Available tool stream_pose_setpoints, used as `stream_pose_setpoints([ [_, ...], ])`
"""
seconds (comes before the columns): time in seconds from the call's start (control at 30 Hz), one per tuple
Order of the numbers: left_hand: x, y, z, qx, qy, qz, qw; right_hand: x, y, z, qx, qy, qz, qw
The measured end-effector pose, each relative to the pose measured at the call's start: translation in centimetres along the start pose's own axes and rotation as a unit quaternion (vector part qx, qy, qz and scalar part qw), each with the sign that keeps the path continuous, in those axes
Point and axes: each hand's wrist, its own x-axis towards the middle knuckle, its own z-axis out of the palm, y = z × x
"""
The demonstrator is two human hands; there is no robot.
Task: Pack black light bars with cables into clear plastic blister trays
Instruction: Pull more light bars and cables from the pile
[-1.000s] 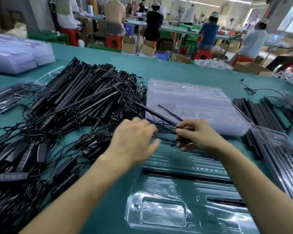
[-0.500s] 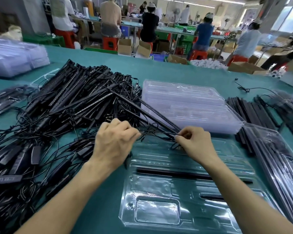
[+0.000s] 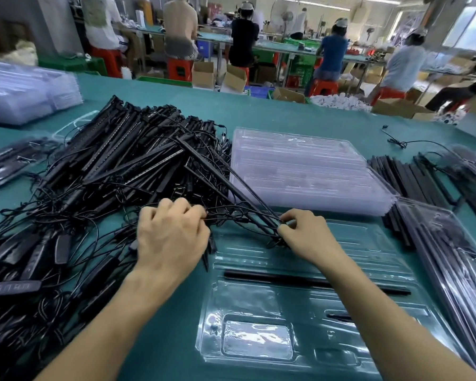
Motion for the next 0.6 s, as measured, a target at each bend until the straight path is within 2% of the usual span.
stream_pose_setpoints([
  [0.1,0.5,2.4,0.2,-0.003,-0.058,0.065,0.996,0.1,-0.3,-0.1,0.020,-0.010,-0.019,1.000],
  [0.2,1.3,4.4,1.1,-0.024,-0.148,0.079,0.986,0.0,-0.5,-0.4,0.076,0.006,-0.043,0.996],
  [0.3,2.0,5.0,1.8,-0.111,-0.171,0.017,0.979,-0.4,-0.6,-0.8,0.177,-0.032,-0.068,0.981],
  [0.43,1.7,5.2,2.3,-0.227,-0.136,-0.078,0.961,-0.9,-1.0,-1.0,0.304,-0.093,-0.087,0.944],
  [0.5,1.4,5.6,2.4,-0.288,-0.152,-0.134,0.936,-1.0,-1.2,-0.7,0.375,-0.117,-0.063,0.918],
  [0.6,1.8,6.0,2.7,-0.456,-0.167,-0.235,0.842,-1.2,-1.5,-0.1,0.450,-0.148,-0.053,0.879],
])
